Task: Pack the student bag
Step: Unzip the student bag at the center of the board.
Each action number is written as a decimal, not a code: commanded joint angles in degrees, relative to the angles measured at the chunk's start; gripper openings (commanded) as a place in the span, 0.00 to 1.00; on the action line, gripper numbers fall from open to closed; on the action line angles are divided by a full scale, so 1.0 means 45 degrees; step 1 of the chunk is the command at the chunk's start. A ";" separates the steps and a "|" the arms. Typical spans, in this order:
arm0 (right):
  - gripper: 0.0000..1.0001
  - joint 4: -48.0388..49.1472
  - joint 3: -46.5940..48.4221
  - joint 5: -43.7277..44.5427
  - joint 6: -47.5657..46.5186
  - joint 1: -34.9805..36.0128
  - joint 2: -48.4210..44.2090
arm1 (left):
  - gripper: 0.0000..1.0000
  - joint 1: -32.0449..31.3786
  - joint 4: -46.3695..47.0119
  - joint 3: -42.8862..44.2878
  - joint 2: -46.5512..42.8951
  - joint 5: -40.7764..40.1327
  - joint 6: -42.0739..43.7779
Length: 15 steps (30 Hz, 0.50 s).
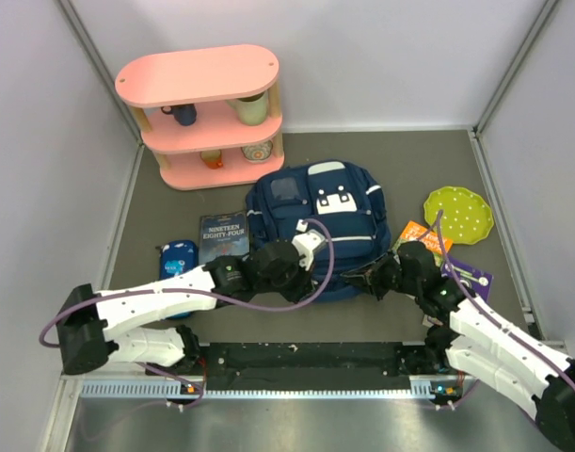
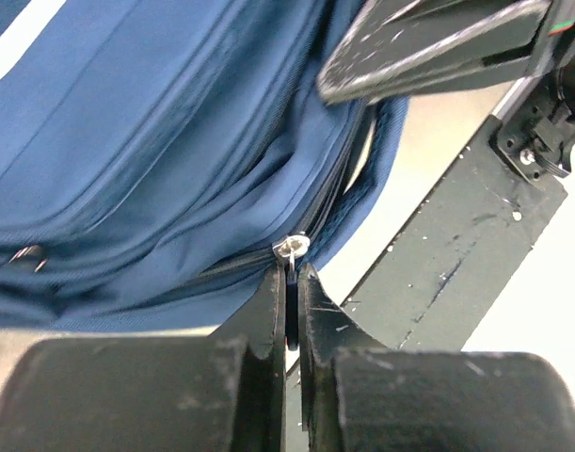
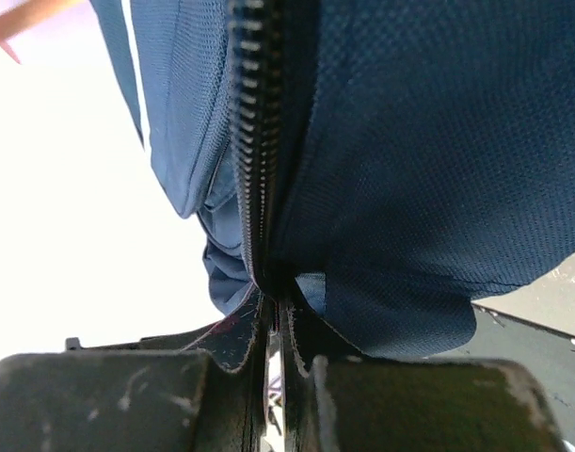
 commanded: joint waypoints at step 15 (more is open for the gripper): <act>0.00 -0.1344 0.0539 0.1556 -0.1702 -0.1672 -0.1316 | 0.00 0.4334 -0.3014 -0.0595 -0.0840 -0.3887 -0.1416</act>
